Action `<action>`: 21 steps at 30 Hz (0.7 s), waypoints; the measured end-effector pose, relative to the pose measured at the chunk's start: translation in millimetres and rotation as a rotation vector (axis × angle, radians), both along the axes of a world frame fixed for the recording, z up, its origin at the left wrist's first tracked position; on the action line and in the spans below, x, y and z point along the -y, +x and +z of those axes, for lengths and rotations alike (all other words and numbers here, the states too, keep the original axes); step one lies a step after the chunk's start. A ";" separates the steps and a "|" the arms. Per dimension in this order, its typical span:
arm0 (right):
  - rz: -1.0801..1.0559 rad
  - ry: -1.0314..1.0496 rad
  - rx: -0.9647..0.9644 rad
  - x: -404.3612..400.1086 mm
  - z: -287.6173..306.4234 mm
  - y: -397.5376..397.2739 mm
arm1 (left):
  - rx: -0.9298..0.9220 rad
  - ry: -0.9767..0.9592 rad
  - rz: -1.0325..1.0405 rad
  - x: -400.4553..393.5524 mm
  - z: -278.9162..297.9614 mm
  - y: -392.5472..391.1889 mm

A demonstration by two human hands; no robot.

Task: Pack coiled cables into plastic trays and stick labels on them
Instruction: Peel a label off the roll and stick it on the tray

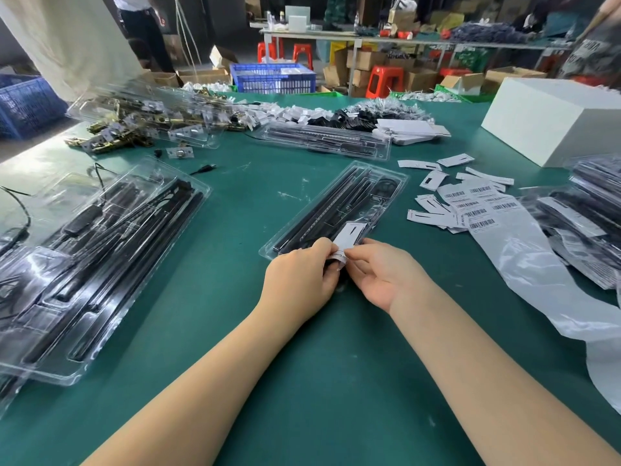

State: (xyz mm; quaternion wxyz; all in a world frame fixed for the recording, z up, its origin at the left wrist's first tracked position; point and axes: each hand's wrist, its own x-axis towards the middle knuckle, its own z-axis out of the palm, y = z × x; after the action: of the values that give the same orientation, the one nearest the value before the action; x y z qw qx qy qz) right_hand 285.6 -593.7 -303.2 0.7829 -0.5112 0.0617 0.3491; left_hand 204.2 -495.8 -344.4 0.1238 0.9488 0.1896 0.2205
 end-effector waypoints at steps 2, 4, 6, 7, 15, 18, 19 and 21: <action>-0.037 0.026 -0.045 -0.1 -1.3 1.4 | 0.008 0.015 -0.002 0.2 -0.6 -0.3; -0.049 0.038 -0.059 -1.5 -3.1 0.8 | 0.016 0.019 -0.003 1.0 -0.9 -0.3; -0.045 0.043 -0.057 -1.5 -5.4 0.9 | 0.026 0.015 -0.001 1.6 -1.1 0.0; -0.032 0.040 -0.052 -0.1 -5.7 1.6 | 0.030 0.012 0.000 1.7 -1.3 0.0; 0.073 -0.039 0.080 15.2 -8.6 10.0 | 0.053 -0.040 -0.031 -5.3 0.4 -4.1; 0.082 -0.386 0.441 20.5 -14.4 12.1 | 0.020 -0.063 -0.070 -8.1 3.3 -9.0; 0.085 -0.555 0.601 23.5 -16.6 12.7 | -0.022 -0.060 -0.096 -9.2 4.3 -10.8; 0.094 -0.737 0.815 28.3 -20.9 10.6 | -0.108 -0.058 -0.167 -14.3 6.7 -13.2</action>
State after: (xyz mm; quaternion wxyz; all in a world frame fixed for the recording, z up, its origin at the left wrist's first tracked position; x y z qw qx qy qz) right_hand 296.3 -622.0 -324.1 0.4961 -0.8475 -0.1510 0.1128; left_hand 191.0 -481.4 -337.8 0.1586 0.9678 0.1226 0.1524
